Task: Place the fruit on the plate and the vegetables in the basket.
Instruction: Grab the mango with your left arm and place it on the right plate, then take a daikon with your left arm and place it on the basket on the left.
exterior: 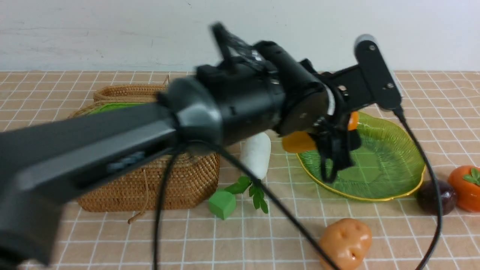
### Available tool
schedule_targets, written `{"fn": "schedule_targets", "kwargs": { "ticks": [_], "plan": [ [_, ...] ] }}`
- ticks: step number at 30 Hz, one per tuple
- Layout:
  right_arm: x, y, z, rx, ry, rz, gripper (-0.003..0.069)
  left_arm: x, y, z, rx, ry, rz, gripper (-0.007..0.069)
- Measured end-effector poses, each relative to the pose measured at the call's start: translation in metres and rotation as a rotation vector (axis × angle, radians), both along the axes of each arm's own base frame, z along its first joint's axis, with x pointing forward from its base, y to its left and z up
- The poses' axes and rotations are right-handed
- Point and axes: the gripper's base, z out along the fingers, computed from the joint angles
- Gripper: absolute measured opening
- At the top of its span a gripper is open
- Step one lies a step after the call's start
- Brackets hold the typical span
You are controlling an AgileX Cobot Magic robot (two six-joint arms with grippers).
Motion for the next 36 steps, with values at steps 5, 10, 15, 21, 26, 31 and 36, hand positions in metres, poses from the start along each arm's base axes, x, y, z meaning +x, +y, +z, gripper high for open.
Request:
{"fn": "schedule_targets", "kwargs": {
  "ticks": [5, 10, 15, 21, 26, 31, 36],
  "plan": [
    [-0.003, -0.002, -0.008, -0.055, 0.085, -0.006, 0.0163, 0.042, -0.05, -0.047, -0.069, 0.066, 0.02, 0.0526],
    [-0.003, -0.006, -0.012, -0.102, 0.106, -0.031, 0.0163, 0.059, -0.071, -0.079, -0.119, 0.047, 0.011, 0.0526],
    [-0.002, -0.008, -0.012, -0.122, 0.093, -0.049, 0.0163, 0.065, -0.075, -0.094, -0.147, 0.036, 0.008, 0.0526],
    [0.0, -0.009, -0.011, -0.129, 0.075, -0.061, 0.0163, 0.066, -0.073, -0.089, -0.189, 0.072, 0.022, 0.0605],
    [0.0, -0.009, -0.009, -0.122, 0.063, -0.06, 0.0163, 0.056, -0.067, -0.065, -0.2, 0.177, 0.043, 0.0666],
    [0.0, -0.009, -0.009, -0.116, 0.056, -0.059, 0.0162, 0.035, -0.046, -0.005, -0.222, 0.302, 0.113, 0.0582],
    [0.0, -0.009, -0.009, -0.116, 0.056, -0.059, 0.0164, 0.009, -0.009, 0.04, -0.129, 0.464, 0.295, 0.0358]
  ]
}}
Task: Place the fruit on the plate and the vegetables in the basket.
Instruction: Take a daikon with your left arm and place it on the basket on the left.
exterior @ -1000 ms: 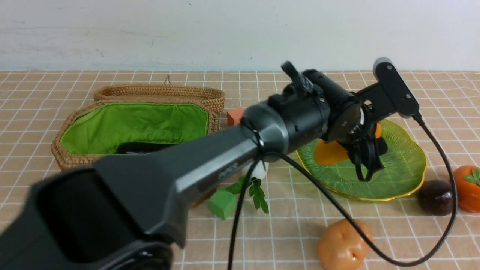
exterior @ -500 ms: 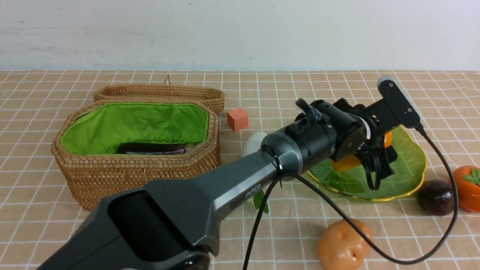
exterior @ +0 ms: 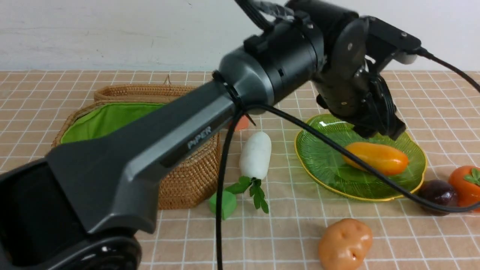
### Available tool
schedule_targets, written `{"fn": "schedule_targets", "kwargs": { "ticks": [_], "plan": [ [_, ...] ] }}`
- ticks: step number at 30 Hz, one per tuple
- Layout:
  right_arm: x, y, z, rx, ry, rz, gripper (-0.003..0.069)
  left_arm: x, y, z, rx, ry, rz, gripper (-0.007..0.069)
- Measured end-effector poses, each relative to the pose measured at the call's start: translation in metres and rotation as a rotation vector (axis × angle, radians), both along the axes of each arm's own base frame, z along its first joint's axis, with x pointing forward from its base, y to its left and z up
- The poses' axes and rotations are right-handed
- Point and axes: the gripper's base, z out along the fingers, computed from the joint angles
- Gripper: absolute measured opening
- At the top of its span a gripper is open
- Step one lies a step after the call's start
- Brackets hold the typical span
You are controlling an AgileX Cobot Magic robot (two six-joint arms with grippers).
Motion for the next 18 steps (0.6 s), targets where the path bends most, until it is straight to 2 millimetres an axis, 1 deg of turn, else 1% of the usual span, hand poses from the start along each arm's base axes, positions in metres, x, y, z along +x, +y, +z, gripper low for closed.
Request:
{"fn": "schedule_targets", "kwargs": {
  "ticks": [1, 2, 3, 5, 6, 8, 9, 10, 11, 15, 16, 18],
  "plan": [
    [0.0, 0.0, 0.0, 0.0, 0.0, 0.0, 0.0165, -0.002, 0.005, 0.002, 0.035, 0.012, 0.019, 0.0328],
    [0.0, 0.0, 0.0, 0.0, 0.0, 0.0, 0.0165, -0.003, 0.012, 0.0, 0.099, 0.035, 0.059, 0.0264],
    [0.0, 0.0, 0.0, 0.001, 0.0, 0.001, 0.0166, 0.0, 0.016, -0.005, 0.134, 0.043, 0.1, 0.0241],
    [0.0, 0.0, 0.0, 0.003, 0.001, 0.002, 0.0168, 0.005, 0.019, -0.019, 0.183, 0.056, 0.144, 0.0243],
    [0.0, 0.0, 0.0, 0.003, 0.001, 0.002, 0.0169, 0.009, 0.021, -0.028, 0.202, 0.067, 0.169, 0.0256],
    [0.0, 0.0, -0.001, 0.001, 0.009, 0.003, 0.0172, 0.019, 0.026, -0.049, 0.249, 0.093, 0.216, 0.032],
    [0.0, 0.0, -0.001, 0.001, 0.009, 0.003, 0.0172, 0.02, 0.027, -0.053, 0.254, 0.101, 0.223, 0.0335],
    [-0.001, 0.0, -0.001, 0.0, 0.013, 0.003, 0.0174, 0.026, 0.031, -0.058, 0.26, 0.113, 0.247, 0.0365],
    [-0.001, 0.0, -0.002, -0.004, 0.02, 0.003, 0.0175, 0.036, 0.039, -0.067, 0.264, 0.134, 0.291, 0.0419],
    [-0.002, 0.0, -0.002, -0.003, 0.031, 0.006, 0.0176, 0.063, 0.059, -0.091, 0.259, 0.176, 0.409, 0.0549],
    [-0.002, 0.001, -0.002, 0.002, 0.034, 0.01, 0.0176, 0.069, 0.063, -0.097, 0.256, 0.175, 0.428, 0.057],
    [-0.002, 0.001, -0.002, 0.005, 0.036, 0.013, 0.0178, 0.075, 0.065, -0.105, 0.252, 0.171, 0.441, 0.0587]
  ]
}}
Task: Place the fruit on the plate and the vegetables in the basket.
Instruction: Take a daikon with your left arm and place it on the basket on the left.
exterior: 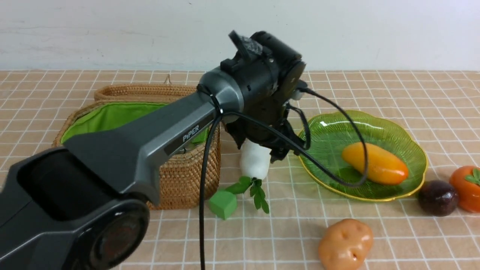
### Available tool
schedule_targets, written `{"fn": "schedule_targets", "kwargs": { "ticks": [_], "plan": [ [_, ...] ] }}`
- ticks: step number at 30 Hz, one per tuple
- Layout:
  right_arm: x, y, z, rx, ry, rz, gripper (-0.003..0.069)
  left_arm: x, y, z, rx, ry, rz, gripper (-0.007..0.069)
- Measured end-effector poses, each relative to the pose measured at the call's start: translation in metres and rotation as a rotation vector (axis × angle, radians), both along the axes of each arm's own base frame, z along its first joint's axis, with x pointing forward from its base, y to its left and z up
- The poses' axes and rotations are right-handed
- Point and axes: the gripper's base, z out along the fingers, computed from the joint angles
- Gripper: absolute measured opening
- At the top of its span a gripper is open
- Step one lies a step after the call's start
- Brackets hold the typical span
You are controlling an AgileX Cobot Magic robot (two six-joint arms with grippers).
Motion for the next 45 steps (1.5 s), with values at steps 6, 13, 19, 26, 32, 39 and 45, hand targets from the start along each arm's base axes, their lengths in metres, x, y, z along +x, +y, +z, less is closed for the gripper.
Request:
{"fn": "schedule_targets", "kwargs": {
  "ticks": [6, 13, 19, 26, 32, 39, 45],
  "plan": [
    [-0.001, 0.002, 0.0, 0.016, 0.01, 0.013, 0.0178, 0.014, -0.007, -0.037, 0.024, -0.033, -0.01, 0.0587],
    [-0.002, 0.003, 0.0, 0.033, 0.021, 0.027, 0.0178, 0.017, -0.007, -0.061, 0.069, -0.008, -0.009, 0.0516],
    [-0.003, 0.004, 0.0, 0.041, 0.027, 0.034, 0.0178, 0.009, -0.007, -0.047, 0.07, 0.015, -0.007, 0.0513],
    [-0.001, 0.003, 0.002, 0.036, -0.011, 0.027, 0.0178, -0.035, -0.007, 0.064, -0.037, -0.046, -0.147, 0.0513],
    [0.001, 0.004, 0.006, 0.055, -0.057, 0.03, 0.0179, -0.091, 0.036, 0.165, -0.023, -0.203, -0.432, 0.0513],
    [0.001, 0.004, 0.007, 0.056, -0.059, 0.03, 0.0179, -0.097, 0.117, 0.173, 0.265, -0.219, -0.55, 0.0513],
    [0.001, 0.004, 0.006, 0.055, -0.058, 0.03, 0.0179, -0.05, 0.176, 0.108, 0.385, -0.069, -0.525, 0.0513]
  ]
}}
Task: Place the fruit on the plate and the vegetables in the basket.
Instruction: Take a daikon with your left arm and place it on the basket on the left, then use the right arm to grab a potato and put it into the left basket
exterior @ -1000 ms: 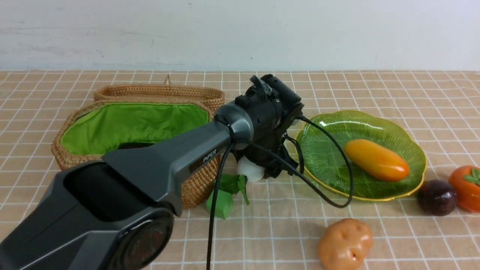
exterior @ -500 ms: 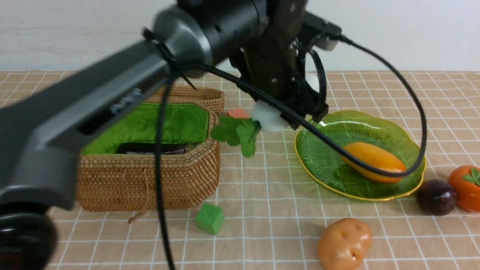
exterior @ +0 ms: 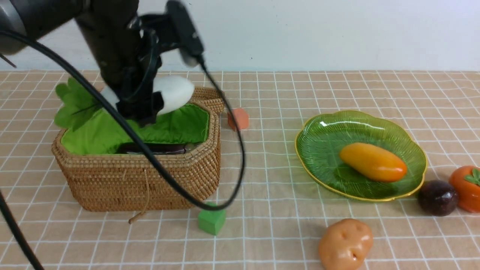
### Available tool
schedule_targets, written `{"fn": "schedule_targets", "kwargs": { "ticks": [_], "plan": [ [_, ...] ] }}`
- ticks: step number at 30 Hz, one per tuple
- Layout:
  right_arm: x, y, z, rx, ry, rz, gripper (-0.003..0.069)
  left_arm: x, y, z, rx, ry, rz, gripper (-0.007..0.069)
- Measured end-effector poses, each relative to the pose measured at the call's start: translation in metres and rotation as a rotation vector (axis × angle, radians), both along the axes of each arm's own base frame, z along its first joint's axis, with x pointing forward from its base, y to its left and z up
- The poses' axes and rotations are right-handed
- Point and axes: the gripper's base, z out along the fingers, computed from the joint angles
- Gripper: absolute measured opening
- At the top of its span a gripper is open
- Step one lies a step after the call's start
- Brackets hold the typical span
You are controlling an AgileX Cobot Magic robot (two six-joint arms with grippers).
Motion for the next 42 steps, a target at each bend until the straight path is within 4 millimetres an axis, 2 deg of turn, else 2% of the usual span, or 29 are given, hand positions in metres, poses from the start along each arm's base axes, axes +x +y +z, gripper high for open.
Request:
{"fn": "schedule_targets", "kwargs": {
  "ticks": [1, 2, 3, 7, 8, 10, 13, 16, 17, 18, 20, 21, 22, 23, 24, 25, 26, 27, 28, 29, 30, 31, 34, 37, 40, 42],
  "plan": [
    [0.0, 0.0, 0.0, 0.0, 0.0, 0.0, 0.0179, 0.004, 0.003, -0.004, 0.0, -0.001, 0.006, 0.0513],
    [0.0, 0.0, 0.0, 0.0, 0.0, 0.0, 0.0179, 0.015, 0.009, -0.021, 0.004, 0.013, 0.02, 0.0513],
    [0.0, 0.0, 0.0, 0.0, 0.0, 0.0, 0.0179, 0.02, 0.01, -0.028, 0.002, 0.013, 0.024, 0.0513],
    [0.0, 0.0, 0.0, 0.0, 0.0, 0.0, 0.0179, 0.029, 0.011, -0.04, -0.021, 0.009, 0.062, 0.0542],
    [0.0, 0.0, 0.0, 0.001, 0.0, 0.001, 0.0179, 0.029, 0.011, -0.04, -0.036, 0.008, 0.088, 0.0593],
    [0.0, 0.001, 0.0, 0.003, 0.005, 0.004, 0.0179, 0.027, 0.011, -0.039, -0.062, 0.018, 0.132, 0.0644],
    [0.004, 0.004, -0.001, 0.0, 0.023, 0.009, 0.0179, 0.02, 0.013, -0.032, -0.097, 0.037, 0.2, 0.0662],
    [0.009, 0.008, -0.002, -0.004, 0.047, 0.015, 0.0179, 0.011, 0.014, -0.018, -0.147, 0.023, 0.233, 0.0634],
    [0.012, 0.012, -0.003, -0.009, 0.065, 0.019, 0.0179, 0.001, 0.015, -0.001, -0.216, -0.005, 0.267, 0.0578],
    [0.013, 0.012, -0.004, -0.01, 0.069, 0.019, 0.0179, -0.001, 0.014, 0.001, -0.231, -0.006, 0.271, 0.057],
    [0.02, 0.018, -0.006, -0.017, 0.102, 0.021, 0.0181, -0.022, 0.009, 0.03, -0.372, -0.045, 0.337, 0.0432],
    [0.02, 0.018, -0.006, -0.016, 0.103, 0.02, 0.0181, -0.026, 0.009, 0.035, -0.394, -0.053, 0.353, 0.0402],
    [0.027, 0.023, -0.008, -0.012, 0.143, 0.013, 0.0181, -0.047, 0.001, 0.055, -0.488, -0.063, 0.394, 0.0264],
    [0.032, 0.027, -0.011, -0.015, 0.175, 0.009, 0.0181, -0.062, -0.003, 0.067, -0.54, -0.069, 0.411, 0.0169],
    [0.034, 0.028, -0.011, -0.017, 0.184, 0.006, 0.0181, -0.067, -0.003, 0.072, -0.559, -0.076, 0.419, 0.0132],
    [0.045, 0.036, -0.017, -0.046, 0.245, 0.0, 0.0181, -0.091, -0.008, 0.088, -0.63, -0.086, 0.414, 0.0024],
    [0.046, 0.037, -0.018, -0.051, 0.254, -0.001, 0.0181, -0.092, -0.009, 0.088, -0.631, -0.084, 0.408, 0.0024],
    [0.06, 0.047, -0.028, -0.1, 0.338, -0.01, 0.0182, -0.116, -0.012, 0.099, -0.684, -0.09, 0.388, -0.0013],
    [0.067, 0.051, -0.033, -0.119, 0.376, -0.012, 0.0182, -0.131, -0.012, 0.102, -0.711, -0.092, 0.373, -0.0013],
    [0.07, 0.054, -0.035, -0.128, 0.393, -0.013, 0.0182, -0.136, -0.012, 0.103, -0.722, -0.094, 0.365, -0.0013],
    [0.088, 0.068, -0.05, -0.164, 0.491, -0.018, 0.0183, -0.168, -0.01, 0.097, -0.772, -0.084, 0.33, -0.0013],
    [0.095, 0.074, -0.056, -0.171, 0.53, -0.024, 0.0186, -0.182, -0.007, 0.09, -0.797, -0.08, 0.317, -0.0013],
    [0.114, 0.087, -0.072, -0.181, 0.613, -0.056, 0.0203, -0.211, 0.0, 0.067, -0.849, -0.063, 0.284, -0.0013],
    [0.133, 0.098, -0.089, -0.183, 0.683, -0.12, 0.0242, -0.237, 0.01, 0.036, -0.898, -0.055, 0.237, -0.0013],
    [0.148, 0.105, -0.104, -0.181, 0.725, -0.193, 0.0293, -0.257, 0.02, 0.016, -0.956, -0.068, 0.179, -0.0013],
    [0.166, 0.11, -0.12, -0.178, 0.742, -0.27, 0.0364, -0.272, 0.026, 0.0, -1.014, -0.071, 0.121, -0.0013]
  ]
}}
